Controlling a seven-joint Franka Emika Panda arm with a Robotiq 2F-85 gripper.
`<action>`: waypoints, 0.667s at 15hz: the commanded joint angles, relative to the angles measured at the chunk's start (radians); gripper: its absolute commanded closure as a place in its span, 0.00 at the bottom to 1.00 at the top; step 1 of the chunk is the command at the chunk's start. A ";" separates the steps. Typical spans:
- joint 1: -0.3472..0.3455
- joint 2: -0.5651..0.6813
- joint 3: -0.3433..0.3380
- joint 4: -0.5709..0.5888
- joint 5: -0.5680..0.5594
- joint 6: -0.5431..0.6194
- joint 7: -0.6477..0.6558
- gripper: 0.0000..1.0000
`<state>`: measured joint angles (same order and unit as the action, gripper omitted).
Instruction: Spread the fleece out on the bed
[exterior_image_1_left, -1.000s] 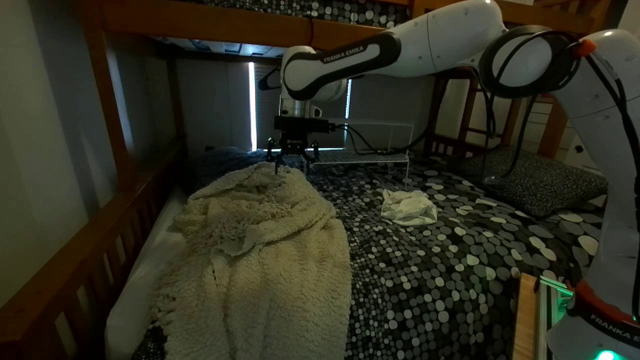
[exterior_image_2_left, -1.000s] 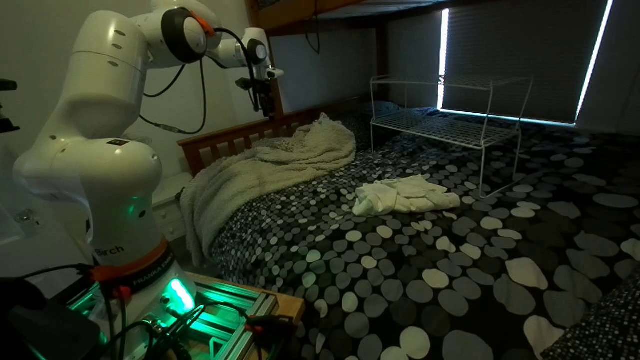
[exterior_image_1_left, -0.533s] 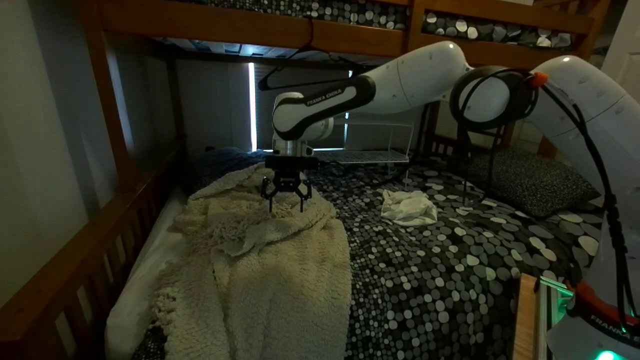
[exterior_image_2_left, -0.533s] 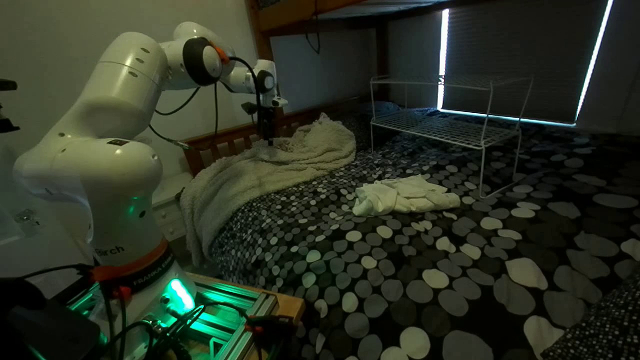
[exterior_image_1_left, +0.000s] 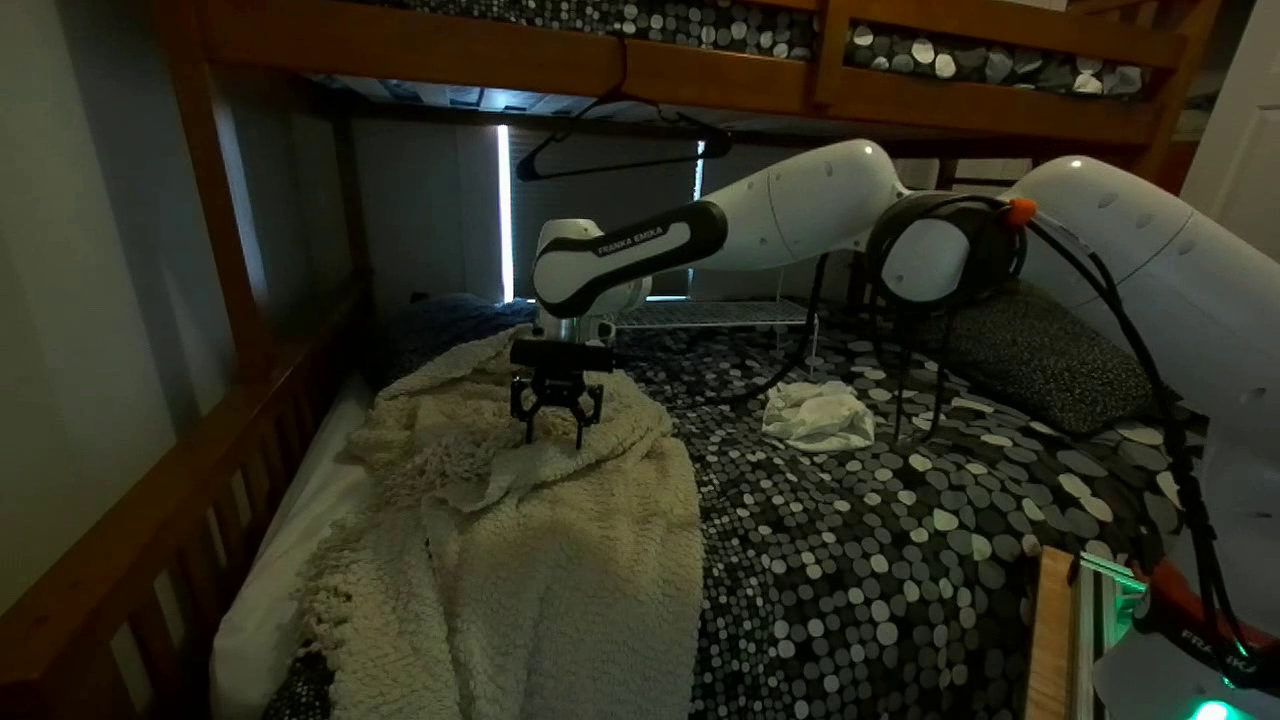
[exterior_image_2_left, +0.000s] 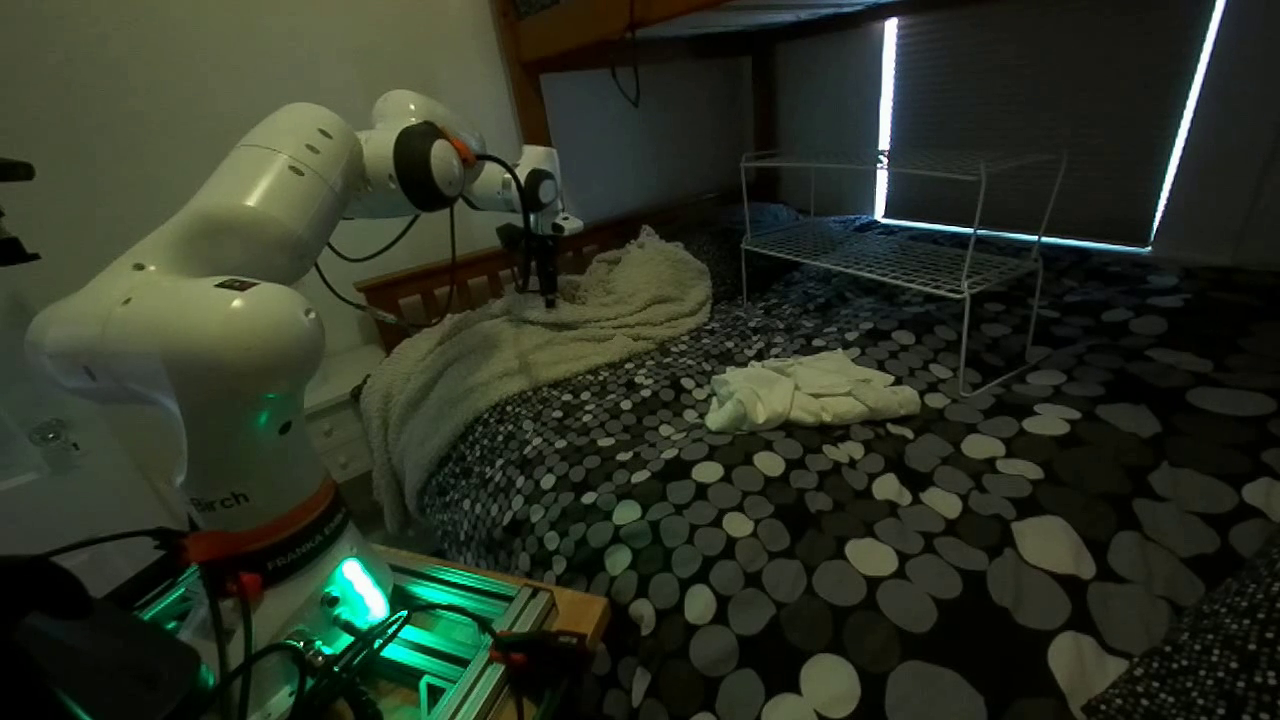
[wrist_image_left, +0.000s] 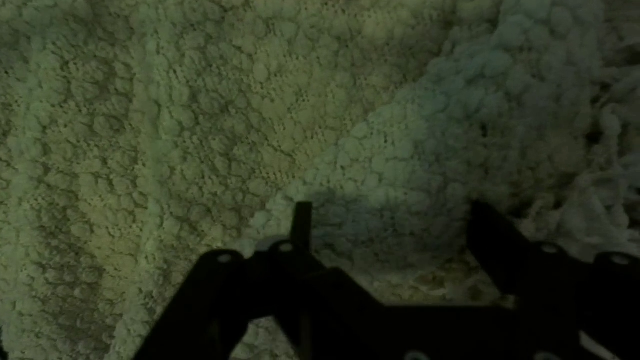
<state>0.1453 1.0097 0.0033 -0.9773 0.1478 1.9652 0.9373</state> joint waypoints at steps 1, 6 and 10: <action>-0.002 0.065 0.002 0.102 0.017 -0.003 0.038 0.50; -0.020 0.083 0.022 0.149 0.046 -0.075 0.067 0.88; -0.020 0.055 0.012 0.127 0.043 -0.192 0.102 1.00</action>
<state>0.1316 1.0659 0.0129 -0.8627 0.1824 1.8726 1.0028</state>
